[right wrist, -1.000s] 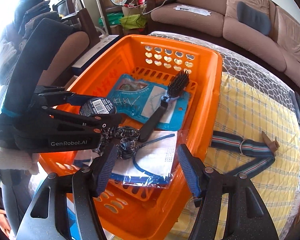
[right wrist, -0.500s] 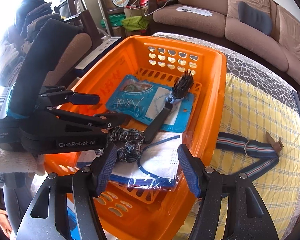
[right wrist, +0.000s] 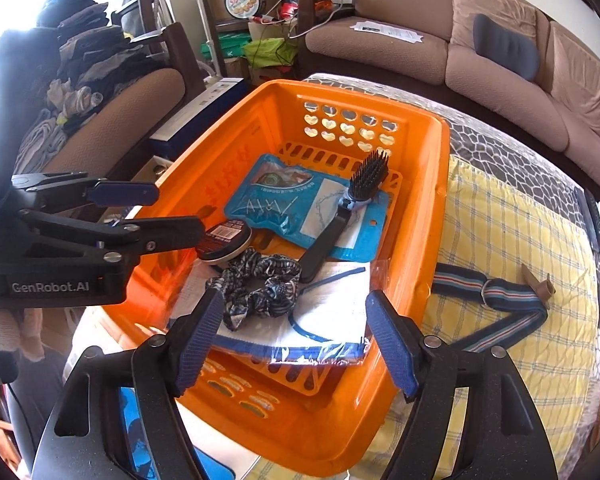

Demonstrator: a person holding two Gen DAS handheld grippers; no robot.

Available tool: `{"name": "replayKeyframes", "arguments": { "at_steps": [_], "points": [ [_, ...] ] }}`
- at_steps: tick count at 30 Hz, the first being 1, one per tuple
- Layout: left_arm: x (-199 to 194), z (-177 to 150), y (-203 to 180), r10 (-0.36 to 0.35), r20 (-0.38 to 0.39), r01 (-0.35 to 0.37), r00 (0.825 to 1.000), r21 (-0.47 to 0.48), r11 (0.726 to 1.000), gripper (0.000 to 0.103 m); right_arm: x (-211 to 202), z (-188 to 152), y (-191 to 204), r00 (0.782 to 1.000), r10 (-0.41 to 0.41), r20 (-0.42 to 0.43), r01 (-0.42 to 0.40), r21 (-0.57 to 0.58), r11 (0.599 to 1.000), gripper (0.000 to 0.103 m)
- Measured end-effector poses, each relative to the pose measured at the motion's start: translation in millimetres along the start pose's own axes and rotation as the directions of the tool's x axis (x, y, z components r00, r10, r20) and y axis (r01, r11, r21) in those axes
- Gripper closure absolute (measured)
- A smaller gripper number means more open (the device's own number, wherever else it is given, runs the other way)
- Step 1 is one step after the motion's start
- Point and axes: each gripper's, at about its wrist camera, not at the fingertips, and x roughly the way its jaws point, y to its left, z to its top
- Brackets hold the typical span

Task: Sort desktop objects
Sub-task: 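Withdraw both tools from the basket back over the cloth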

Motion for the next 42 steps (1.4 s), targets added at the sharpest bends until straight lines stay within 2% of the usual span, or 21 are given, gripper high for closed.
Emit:
{"name": "replayKeyframes", "arguments": {
  "at_steps": [6, 8, 9, 10, 11, 19, 24, 30, 35, 42],
  "points": [
    [-19.1, -17.7, 0.8, -0.008, 0.019, 0.008, 1.000, -0.018, 1.000, 0.022, -18.0, -6.0, 8.3, 0.999, -0.018, 0.027, 0.018, -0.003, 1.000, 0.014],
    [-24.6, -22.2, 0.0, -0.015, 0.022, 0.015, 1.000, -0.023, 1.000, 0.021, -22.8, -8.8, 9.5, 0.999, -0.013, 0.031, 0.013, 0.003, 1.000, 0.004],
    [-27.1, -24.5, -0.7, -0.017, 0.024, 0.017, 1.000, -0.024, 1.000, 0.014, -25.1, -10.4, 9.9, 0.999, -0.012, 0.032, 0.012, 0.006, 1.000, 0.001],
    [-29.4, -26.1, -1.8, -0.022, 0.027, 0.023, 0.999, -0.024, 0.999, 0.002, -27.4, -11.9, 10.2, 0.999, -0.013, 0.035, 0.012, 0.009, 1.000, 0.000],
    [-32.4, -28.2, -3.2, -0.029, 0.033, 0.030, 0.999, -0.024, 0.999, 0.000, -29.6, -13.5, 10.1, 0.999, -0.011, 0.037, 0.010, 0.013, 1.000, 0.000],
    [-45.1, -34.6, -25.0, -0.029, 0.042, 0.028, 0.999, 0.010, 1.000, 0.000, -45.1, -28.6, 3.7, 0.998, -0.028, 0.054, 0.026, 0.039, 0.999, 0.000],
    [-47.5, -33.6, -45.6, -0.038, 0.045, 0.036, 0.998, 0.046, 0.998, 0.000, -56.0, -38.2, -14.8, 0.997, -0.031, 0.066, 0.027, 0.067, 0.997, 0.000],
    [-39.5, -22.9, -76.7, -0.057, 0.038, 0.054, 0.998, 0.082, 0.995, 0.000, -77.4, -54.2, -73.0, 0.996, -0.042, 0.078, 0.028, 0.173, 0.984, 0.000],
    [-21.9, -14.9, -106.1, -0.087, 0.017, 0.085, 0.996, 0.100, 0.991, 0.000, -103.1, -63.8, -127.3, 0.992, -0.082, 0.100, 0.054, 0.257, 0.965, 0.000],
    [11.2, -4.0, -160.2, -0.084, -0.029, 0.088, 0.996, 0.190, 0.978, 0.000, -118.0, -77.3, -188.8, 0.989, -0.111, 0.096, 0.073, 0.336, 0.939, 0.000]
  ]
}}
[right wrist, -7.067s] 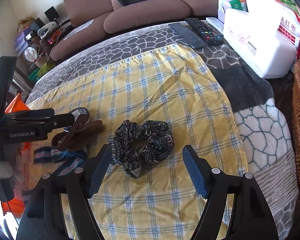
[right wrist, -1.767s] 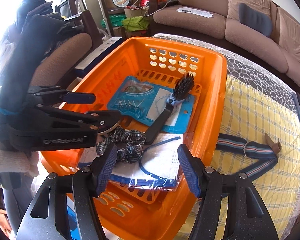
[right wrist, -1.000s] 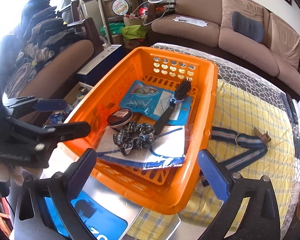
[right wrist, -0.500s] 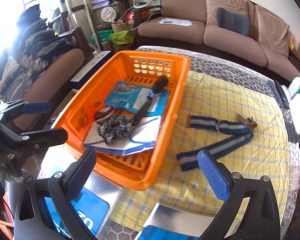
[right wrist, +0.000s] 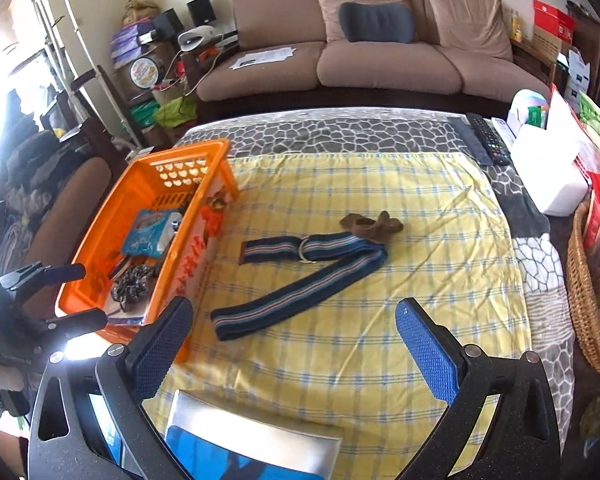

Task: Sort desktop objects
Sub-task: 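Withdraw both tools from the basket back over the cloth, then lower the left tool onto the brown leather piece and close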

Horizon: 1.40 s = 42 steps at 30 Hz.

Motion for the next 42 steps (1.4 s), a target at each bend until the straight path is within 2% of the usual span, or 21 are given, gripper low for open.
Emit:
{"name": "replayKeyframes", "arguments": {
  "at_steps": [7, 13, 14, 16, 20, 25, 29, 36, 38, 40, 42],
  "points": [
    [37.2, 29.9, -46.3, -0.015, -0.031, 0.017, 0.999, 0.094, 0.995, 0.000, 13.4, 4.3, -54.9, 1.000, 0.007, -0.014, -0.006, 0.084, 0.996, 0.000],
    [78.1, 63.9, -76.2, 0.000, -0.073, 0.011, 0.997, 0.143, 0.990, 0.008, 35.2, 13.4, -96.7, 0.998, 0.058, -0.012, -0.055, 0.187, 0.981, 0.013],
    [85.6, 70.3, -80.6, 0.000, -0.079, 0.012, 0.997, 0.146, 0.989, 0.010, 40.0, 14.6, -102.6, 0.998, 0.065, -0.016, -0.061, 0.199, 0.978, 0.015],
    [100.8, 81.0, -91.0, 0.010, -0.091, 0.005, 0.996, 0.164, 0.987, 0.025, 51.0, 16.4, -111.8, 0.997, 0.077, -0.026, -0.070, 0.215, 0.974, 0.017],
    [138.1, 103.0, -106.7, 0.019, -0.122, 0.003, 0.992, 0.175, 0.984, 0.025, 71.5, 16.8, -132.9, 0.994, 0.108, -0.034, -0.095, 0.265, 0.959, 0.017],
    [187.6, 125.3, -119.8, 0.073, -0.158, -0.041, 0.985, 0.193, 0.980, 0.011, 88.5, 10.7, -149.3, 0.988, 0.149, -0.033, -0.134, 0.283, 0.950, 0.017],
    [221.1, 137.3, -131.5, 0.105, -0.180, -0.062, 0.978, 0.228, 0.972, 0.010, 96.1, 2.2, -161.4, 0.989, 0.148, -0.032, -0.132, 0.299, 0.945, 0.017],
    [264.9, 147.6, -144.6, 0.102, -0.222, -0.051, 0.970, 0.228, 0.972, 0.010, 96.8, -6.3, -188.7, 0.992, 0.117, -0.036, -0.099, 0.323, 0.941, 0.018],
    [269.8, 148.1, -147.3, 0.102, -0.222, -0.049, 0.970, 0.231, 0.972, 0.014, 95.9, -6.8, -195.1, 0.993, 0.108, -0.038, -0.090, 0.324, 0.942, 0.018],
    [272.1, 147.6, -149.1, 0.105, -0.217, -0.052, 0.970, 0.238, 0.970, 0.034, 95.6, -7.8, -199.9, 0.994, 0.105, -0.038, -0.088, 0.325, 0.942, 0.018],
    [271.7, 147.1, -149.3, 0.090, -0.211, -0.038, 0.973, 0.238, 0.970, 0.034, 96.6, -8.6, -203.6, 0.994, 0.102, -0.040, -0.083, 0.328, 0.941, 0.018]
  ]
}}
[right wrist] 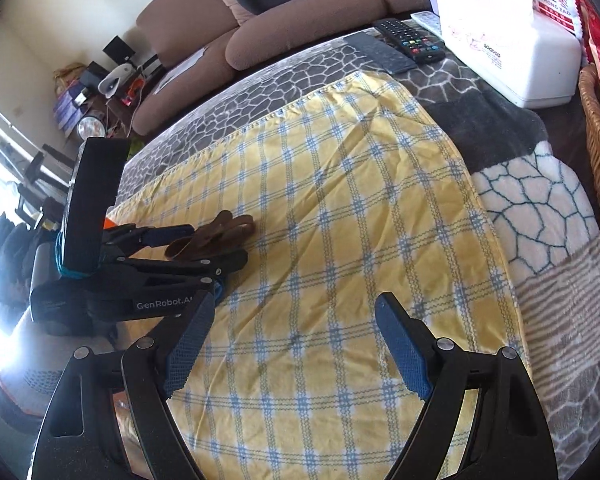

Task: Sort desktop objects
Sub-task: 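Lower the left tool onto the brown leather piece and close, then lift the brown leather piece with the left tool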

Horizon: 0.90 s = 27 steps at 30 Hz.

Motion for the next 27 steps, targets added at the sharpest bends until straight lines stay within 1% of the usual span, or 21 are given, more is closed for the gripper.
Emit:
{"name": "replayKeyframes", "arguments": {
  "at_steps": [3, 6, 10, 14, 17, 20, 23, 27],
  "points": [
    [-6.2, -1.3, 3.4, -0.019, 0.019, 0.019, 1.000, -0.007, 1.000, 0.034, 0.5, 1.0, -2.9, 1.000, 0.004, 0.004, -0.004, 0.012, 1.000, 0.018],
    [-21.8, -1.9, 12.8, -0.037, 0.052, 0.039, 0.998, -0.035, 0.999, 0.034, 1.7, 1.9, 0.5, 1.000, 0.011, 0.005, -0.011, 0.011, 1.000, 0.018],
    [-55.3, -6.0, 34.9, -0.081, 0.113, 0.091, 0.990, -0.090, 0.992, 0.034, 5.6, -1.2, 11.9, 0.999, 0.033, -0.002, -0.033, 0.000, 0.999, 0.018],
    [-95.0, -15.7, 56.2, -0.109, 0.177, 0.129, 0.978, -0.105, 0.986, 0.034, 12.0, -3.0, 27.4, 0.998, 0.065, 0.002, -0.065, -0.001, 0.998, 0.018],
    [-119.5, -25.4, 66.8, -0.111, 0.200, 0.133, 0.973, -0.101, 0.986, 0.034, 20.2, -4.6, 44.5, 0.997, 0.075, -0.005, -0.075, -0.019, 0.997, 0.018],
    [-137.7, -35.8, 78.1, -0.114, 0.221, 0.138, 0.969, -0.099, 0.985, 0.034, 31.0, -7.8, 62.2, 1.000, 0.023, -0.018, -0.025, -0.082, 0.996, 0.018],
    [-148.4, -44.0, 88.6, -0.112, 0.238, 0.141, 0.965, -0.106, 0.984, 0.034, 45.2, -10.2, 71.1, 0.999, -0.008, -0.033, 0.004, -0.121, 0.993, 0.018],
    [-152.5, -52.5, 101.8, -0.132, 0.241, 0.165, 0.961, -0.125, 0.978, 0.034, 66.2, -11.4, 80.4, 0.994, -0.107, -0.034, 0.098, -0.212, 0.972, 0.018]
  ]
}}
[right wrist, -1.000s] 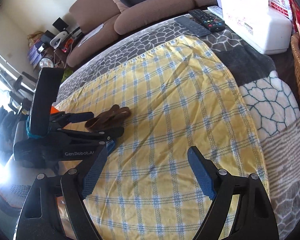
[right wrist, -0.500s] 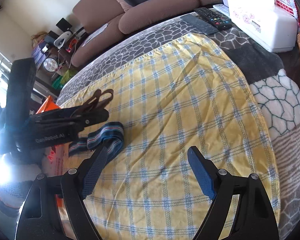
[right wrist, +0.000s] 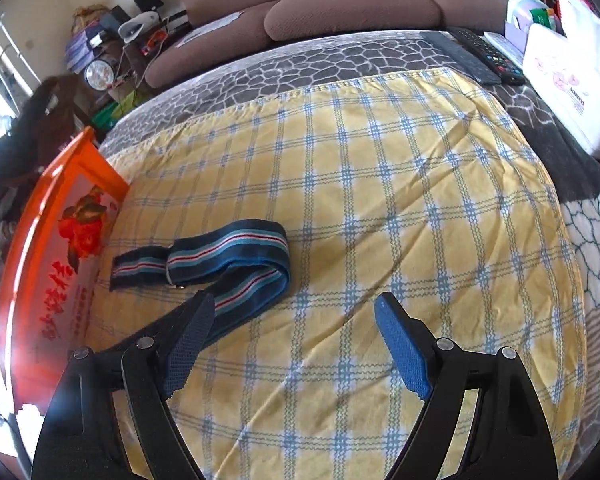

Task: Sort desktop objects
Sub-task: 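Lift the brown leather piece with the left tool, then close the right tool on the blue striped strap while the left tool holds the leather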

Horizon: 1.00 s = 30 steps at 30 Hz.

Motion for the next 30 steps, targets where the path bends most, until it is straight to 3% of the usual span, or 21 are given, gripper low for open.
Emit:
{"name": "replayKeyframes", "arguments": {
  "at_steps": [10, 13, 17, 21, 25, 28, 30],
  "points": [
    [8.4, -9.2, 7.6, -0.045, -0.007, 0.045, 0.999, -0.011, 0.999, 0.034, 37.4, 8.1, 21.1, 0.982, -0.182, 0.059, 0.190, -0.204, 0.960, 0.017],
    [15.1, -11.4, 7.5, -0.054, -0.016, 0.054, 0.998, -0.012, 0.998, 0.034, 42.6, 5.8, 20.7, 0.989, -0.135, 0.057, 0.143, -0.182, 0.973, 0.005],
    [21.4, -15.9, 6.5, -0.063, -0.026, 0.063, 0.998, -0.016, 0.998, 0.034, 45.3, 7.6, 22.7, 0.987, -0.156, 0.036, 0.160, -0.153, 0.975, 0.002],
    [21.1, -19.1, 6.1, -0.075, -0.025, 0.075, 0.997, -0.022, 0.997, 0.034, 43.2, 11.2, 18.1, 0.995, -0.099, 0.018, 0.101, -0.133, 0.986, 0.000],
    [19.3, -21.2, 7.7, -0.077, -0.023, 0.076, 0.997, -0.026, 0.997, 0.034, 36.1, 15.6, 3.0, 0.998, -0.017, 0.057, 0.016, 0.007, 1.000, 0.000],
    [20.3, -22.8, 10.1, -0.072, -0.029, 0.071, 0.997, -0.032, 0.997, 0.034, 36.3, 17.3, 6.6, 0.996, -0.047, 0.069, 0.045, 0.034, 0.998, 0.000],
    [20.0, -24.0, 10.8, -0.077, -0.028, 0.076, 0.997, -0.040, 0.996, 0.034, 40.6, 18.3, 18.5, 0.992, -0.108, 0.060, 0.110, -0.031, 0.993, 0.007]
  ]
}}
